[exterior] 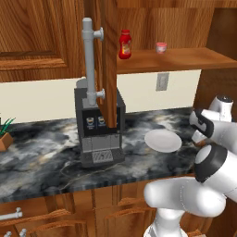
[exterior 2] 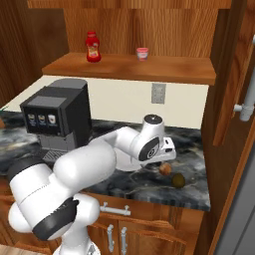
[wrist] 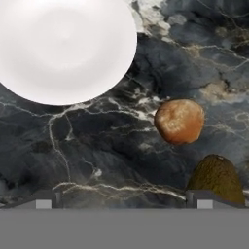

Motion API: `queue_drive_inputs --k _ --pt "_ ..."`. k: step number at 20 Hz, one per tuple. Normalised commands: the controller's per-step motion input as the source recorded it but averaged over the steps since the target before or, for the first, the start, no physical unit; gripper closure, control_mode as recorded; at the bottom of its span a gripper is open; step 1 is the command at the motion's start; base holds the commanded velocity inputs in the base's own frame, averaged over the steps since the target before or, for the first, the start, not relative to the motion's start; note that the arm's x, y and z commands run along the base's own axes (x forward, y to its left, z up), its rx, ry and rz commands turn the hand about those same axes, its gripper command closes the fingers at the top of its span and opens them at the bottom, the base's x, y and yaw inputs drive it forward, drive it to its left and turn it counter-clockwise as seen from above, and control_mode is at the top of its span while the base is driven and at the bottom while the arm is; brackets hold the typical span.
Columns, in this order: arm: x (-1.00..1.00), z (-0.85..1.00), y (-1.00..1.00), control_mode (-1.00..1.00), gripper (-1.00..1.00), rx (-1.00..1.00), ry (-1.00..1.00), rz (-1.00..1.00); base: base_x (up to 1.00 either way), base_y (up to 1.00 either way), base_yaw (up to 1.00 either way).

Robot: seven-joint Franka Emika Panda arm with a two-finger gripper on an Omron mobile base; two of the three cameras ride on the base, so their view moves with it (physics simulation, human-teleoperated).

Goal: Pick the avocado and bread from the counter and place them on the plate. Then pick the jam from the cabinet and place it next to the plate. Lastly close the cabinet door.

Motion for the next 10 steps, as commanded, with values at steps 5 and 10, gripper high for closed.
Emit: queue_drive_inputs --k 5,10 --pt "0.12 -0.1 -0.09 -1.0 -1.0 0.0 0.0 0.0 0.0 0.0 0.0" --pt "0.16 -0.11 -0.06 -1.0 -1.0 0.0 0.0 0.0 0.0 0.0 0.0"
